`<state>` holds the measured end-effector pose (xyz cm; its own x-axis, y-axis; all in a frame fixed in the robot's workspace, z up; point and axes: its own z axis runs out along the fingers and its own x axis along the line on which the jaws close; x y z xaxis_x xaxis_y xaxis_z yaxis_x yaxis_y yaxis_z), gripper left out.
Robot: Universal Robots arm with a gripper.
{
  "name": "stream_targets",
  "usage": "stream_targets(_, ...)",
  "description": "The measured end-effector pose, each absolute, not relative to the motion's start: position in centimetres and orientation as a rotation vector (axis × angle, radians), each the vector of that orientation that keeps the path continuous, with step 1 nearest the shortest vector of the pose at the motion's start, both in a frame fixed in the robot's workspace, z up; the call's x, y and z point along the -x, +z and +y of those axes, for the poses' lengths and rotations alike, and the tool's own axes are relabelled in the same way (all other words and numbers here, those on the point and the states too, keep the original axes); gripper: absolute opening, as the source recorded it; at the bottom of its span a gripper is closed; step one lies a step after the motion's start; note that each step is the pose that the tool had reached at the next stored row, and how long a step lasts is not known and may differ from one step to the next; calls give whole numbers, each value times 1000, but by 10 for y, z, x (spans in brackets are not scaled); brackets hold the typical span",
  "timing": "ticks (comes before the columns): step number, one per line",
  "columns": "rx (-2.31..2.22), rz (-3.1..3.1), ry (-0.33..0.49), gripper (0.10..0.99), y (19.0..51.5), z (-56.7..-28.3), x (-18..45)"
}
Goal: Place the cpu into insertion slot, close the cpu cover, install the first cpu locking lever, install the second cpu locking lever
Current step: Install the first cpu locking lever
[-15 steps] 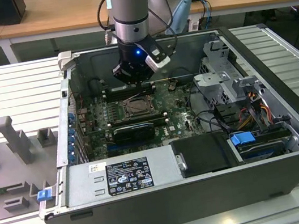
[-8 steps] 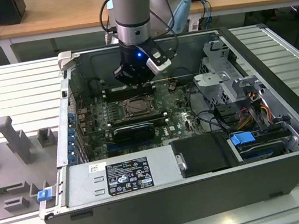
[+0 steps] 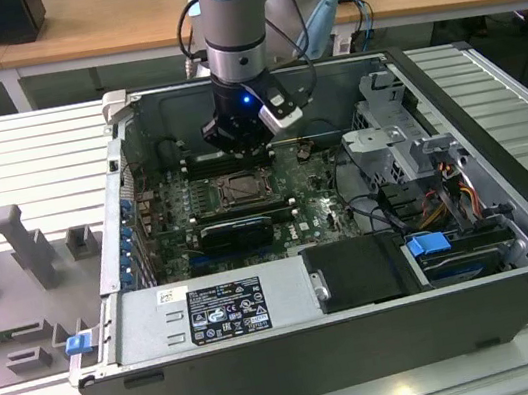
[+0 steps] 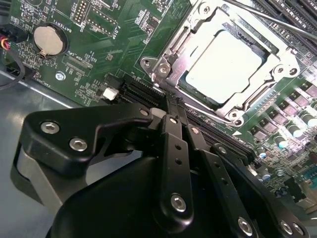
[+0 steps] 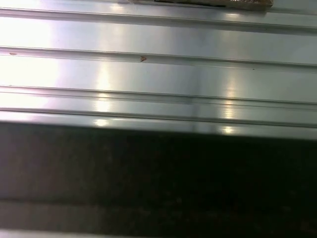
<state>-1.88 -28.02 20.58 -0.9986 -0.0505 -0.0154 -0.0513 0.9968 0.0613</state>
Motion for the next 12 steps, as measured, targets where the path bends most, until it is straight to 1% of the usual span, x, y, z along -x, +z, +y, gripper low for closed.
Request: stream_targets(12,80,3126,86,106,203,-281,19)
